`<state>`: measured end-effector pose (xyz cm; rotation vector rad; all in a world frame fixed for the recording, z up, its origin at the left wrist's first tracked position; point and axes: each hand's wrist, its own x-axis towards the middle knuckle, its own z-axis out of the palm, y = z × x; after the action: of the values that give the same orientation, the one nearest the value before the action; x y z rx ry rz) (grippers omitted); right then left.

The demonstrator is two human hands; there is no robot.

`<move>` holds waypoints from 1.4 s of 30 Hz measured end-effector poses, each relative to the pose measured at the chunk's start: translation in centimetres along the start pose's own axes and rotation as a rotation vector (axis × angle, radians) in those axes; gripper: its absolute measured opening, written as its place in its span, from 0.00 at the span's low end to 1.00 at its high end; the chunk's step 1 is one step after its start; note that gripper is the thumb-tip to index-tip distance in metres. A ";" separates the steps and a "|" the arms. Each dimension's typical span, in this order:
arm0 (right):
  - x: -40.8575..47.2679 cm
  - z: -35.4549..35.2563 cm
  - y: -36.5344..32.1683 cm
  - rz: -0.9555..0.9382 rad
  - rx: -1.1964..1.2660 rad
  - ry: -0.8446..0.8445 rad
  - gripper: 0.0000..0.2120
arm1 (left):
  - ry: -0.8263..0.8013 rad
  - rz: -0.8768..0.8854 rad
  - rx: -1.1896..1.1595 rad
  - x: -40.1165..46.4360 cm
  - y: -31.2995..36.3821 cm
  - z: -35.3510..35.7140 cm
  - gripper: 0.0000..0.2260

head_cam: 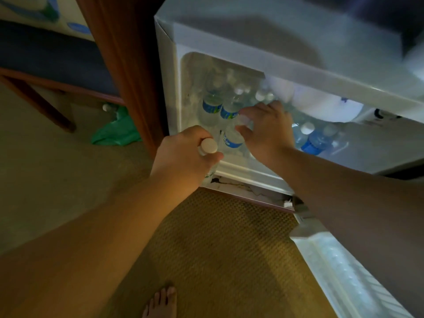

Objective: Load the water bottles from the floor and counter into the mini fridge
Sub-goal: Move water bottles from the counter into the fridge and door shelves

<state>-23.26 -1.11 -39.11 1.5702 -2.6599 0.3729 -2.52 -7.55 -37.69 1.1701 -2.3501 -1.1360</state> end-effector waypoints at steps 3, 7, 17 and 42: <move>1.5 0.9 0.1 -0.007 -0.055 0.018 0.15 | -0.029 -0.017 -0.068 1.1 -0.2 0.0 0.12; 2.7 2.6 0.3 -0.006 -0.096 0.023 0.12 | 0.003 0.033 -0.046 2.7 -0.7 0.0 0.14; 4.7 4.4 0.3 0.109 -0.106 0.042 0.11 | 0.087 0.143 0.071 5.7 -0.3 2.0 0.10; -7.9 3.8 1.2 0.226 0.144 -0.272 0.34 | -0.069 0.030 0.449 14.4 4.6 3.1 0.15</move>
<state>-20.07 5.43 -44.23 1.4516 -3.0978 0.3907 -15.83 -15.32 -37.55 1.2377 -2.7563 -0.6613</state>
